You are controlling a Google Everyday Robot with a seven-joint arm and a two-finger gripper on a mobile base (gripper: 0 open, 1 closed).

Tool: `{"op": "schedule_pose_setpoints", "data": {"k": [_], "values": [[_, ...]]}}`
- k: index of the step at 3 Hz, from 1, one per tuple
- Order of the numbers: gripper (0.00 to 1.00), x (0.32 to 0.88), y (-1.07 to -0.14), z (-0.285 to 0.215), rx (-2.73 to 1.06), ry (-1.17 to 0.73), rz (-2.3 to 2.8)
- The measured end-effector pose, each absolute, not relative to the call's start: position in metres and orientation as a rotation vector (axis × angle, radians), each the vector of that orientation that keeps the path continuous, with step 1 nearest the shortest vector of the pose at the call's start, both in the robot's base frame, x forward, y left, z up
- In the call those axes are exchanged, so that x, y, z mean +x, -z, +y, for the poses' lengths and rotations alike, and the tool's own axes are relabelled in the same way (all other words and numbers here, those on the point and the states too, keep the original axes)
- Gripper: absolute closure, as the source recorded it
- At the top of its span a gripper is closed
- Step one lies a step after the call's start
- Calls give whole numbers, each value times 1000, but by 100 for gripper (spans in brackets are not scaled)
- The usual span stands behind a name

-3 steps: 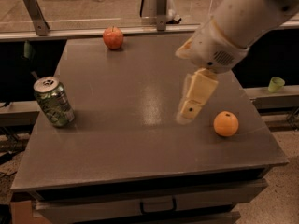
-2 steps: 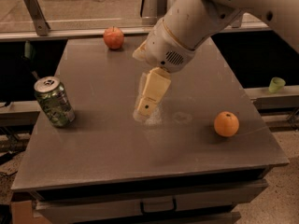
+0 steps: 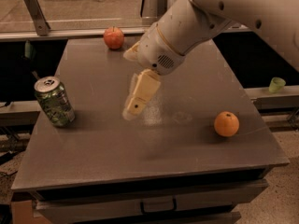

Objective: Knock green can over

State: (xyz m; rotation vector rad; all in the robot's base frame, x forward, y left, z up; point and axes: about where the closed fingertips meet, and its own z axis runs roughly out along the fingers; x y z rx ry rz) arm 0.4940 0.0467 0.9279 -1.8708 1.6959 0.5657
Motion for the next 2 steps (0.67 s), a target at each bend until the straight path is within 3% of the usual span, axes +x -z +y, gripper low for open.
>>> {"op": "schedule_pose_setpoints", "data": {"k": [2], "values": [[0, 516, -911, 156, -1767, -878, 1405]]}}
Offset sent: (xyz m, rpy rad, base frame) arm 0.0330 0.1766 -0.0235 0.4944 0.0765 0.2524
